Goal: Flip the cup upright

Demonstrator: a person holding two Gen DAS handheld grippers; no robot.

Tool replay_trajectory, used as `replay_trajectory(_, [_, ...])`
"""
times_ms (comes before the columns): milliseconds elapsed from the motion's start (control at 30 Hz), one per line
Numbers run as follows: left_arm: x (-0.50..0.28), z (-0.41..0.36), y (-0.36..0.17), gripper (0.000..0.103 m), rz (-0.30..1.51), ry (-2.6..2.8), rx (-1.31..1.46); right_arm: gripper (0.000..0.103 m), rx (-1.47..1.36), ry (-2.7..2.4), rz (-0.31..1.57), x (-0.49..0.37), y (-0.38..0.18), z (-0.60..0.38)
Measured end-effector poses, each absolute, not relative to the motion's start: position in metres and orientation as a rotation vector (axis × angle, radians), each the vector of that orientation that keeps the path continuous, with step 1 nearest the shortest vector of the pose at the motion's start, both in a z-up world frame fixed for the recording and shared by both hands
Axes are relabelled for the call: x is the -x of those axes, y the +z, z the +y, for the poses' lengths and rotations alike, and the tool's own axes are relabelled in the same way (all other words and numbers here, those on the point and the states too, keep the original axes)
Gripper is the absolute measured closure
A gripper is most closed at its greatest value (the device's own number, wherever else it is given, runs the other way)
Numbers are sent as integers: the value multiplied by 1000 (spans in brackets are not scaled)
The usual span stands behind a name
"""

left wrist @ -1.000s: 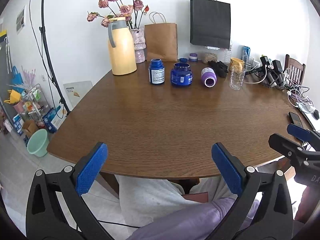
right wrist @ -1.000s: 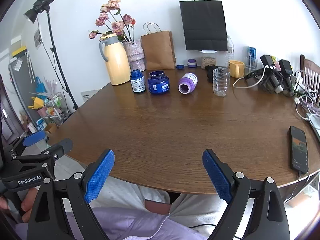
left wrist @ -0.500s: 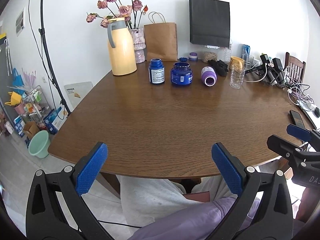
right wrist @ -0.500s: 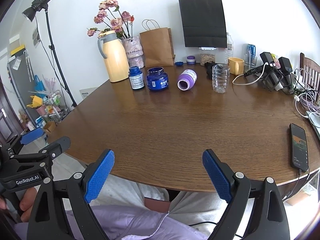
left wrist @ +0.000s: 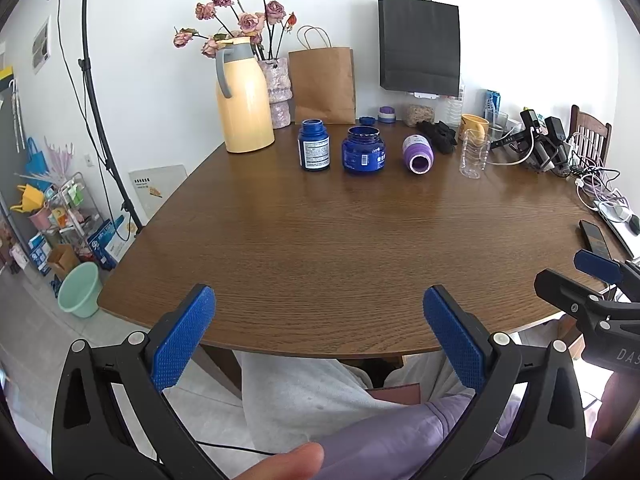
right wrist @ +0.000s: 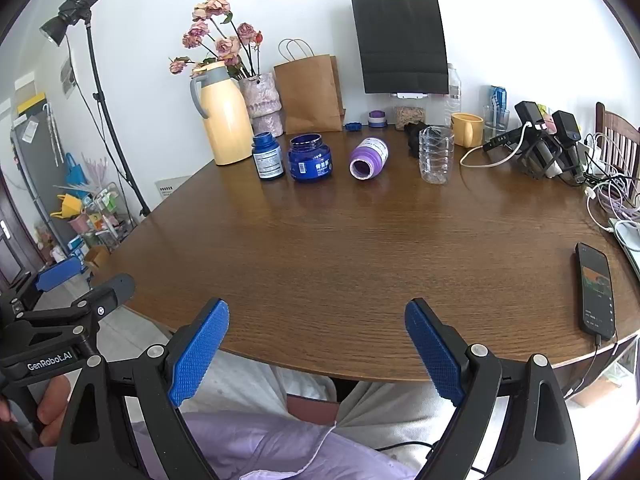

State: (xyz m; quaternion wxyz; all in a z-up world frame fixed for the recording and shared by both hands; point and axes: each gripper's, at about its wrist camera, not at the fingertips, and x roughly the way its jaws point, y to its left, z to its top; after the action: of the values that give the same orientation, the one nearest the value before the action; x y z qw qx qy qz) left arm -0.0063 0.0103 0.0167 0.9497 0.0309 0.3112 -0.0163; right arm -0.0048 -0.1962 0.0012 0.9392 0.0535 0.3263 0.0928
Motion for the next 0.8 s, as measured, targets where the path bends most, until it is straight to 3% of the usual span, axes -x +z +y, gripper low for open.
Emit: replay_trajectory(800, [2,12,14,0,654,-27,-69,10,-112,185,675,5,-3,-196])
